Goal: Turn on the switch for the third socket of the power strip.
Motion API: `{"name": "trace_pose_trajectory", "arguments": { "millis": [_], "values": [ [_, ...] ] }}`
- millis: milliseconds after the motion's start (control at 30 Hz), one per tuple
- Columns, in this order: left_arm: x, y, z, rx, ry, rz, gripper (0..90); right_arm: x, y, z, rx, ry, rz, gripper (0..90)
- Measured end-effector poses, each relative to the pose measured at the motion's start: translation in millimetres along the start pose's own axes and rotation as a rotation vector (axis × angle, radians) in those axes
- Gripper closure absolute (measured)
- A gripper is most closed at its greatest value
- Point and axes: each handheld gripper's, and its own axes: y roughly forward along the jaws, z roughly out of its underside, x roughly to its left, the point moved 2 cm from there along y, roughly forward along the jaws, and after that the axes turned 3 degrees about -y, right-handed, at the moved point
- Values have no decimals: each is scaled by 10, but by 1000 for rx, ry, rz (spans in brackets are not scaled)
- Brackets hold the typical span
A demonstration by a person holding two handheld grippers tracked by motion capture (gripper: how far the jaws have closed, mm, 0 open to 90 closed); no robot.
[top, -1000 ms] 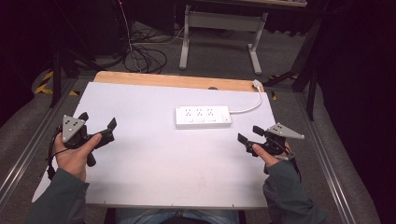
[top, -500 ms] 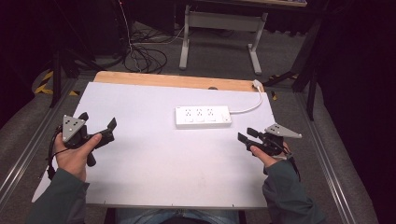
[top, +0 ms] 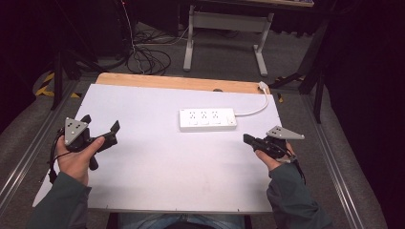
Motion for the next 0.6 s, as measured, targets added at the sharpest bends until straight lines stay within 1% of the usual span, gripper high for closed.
{"name": "trace_pose_trajectory", "arguments": {
  "millis": [100,167,300,600],
  "values": [
    [1,0,-1,-2,2,-2,43,11,30,-12,8,-17,-7,900],
    [2,3,0,-1,0,-2,43,15,48,-22,15,-17,-9,900],
    [1,3,-1,-2,2,-2,43,28,98,-44,27,-43,-7,900],
    [-2,3,-1,1,5,0,43,52,159,-77,43,-66,-6,900]
  ]
}}
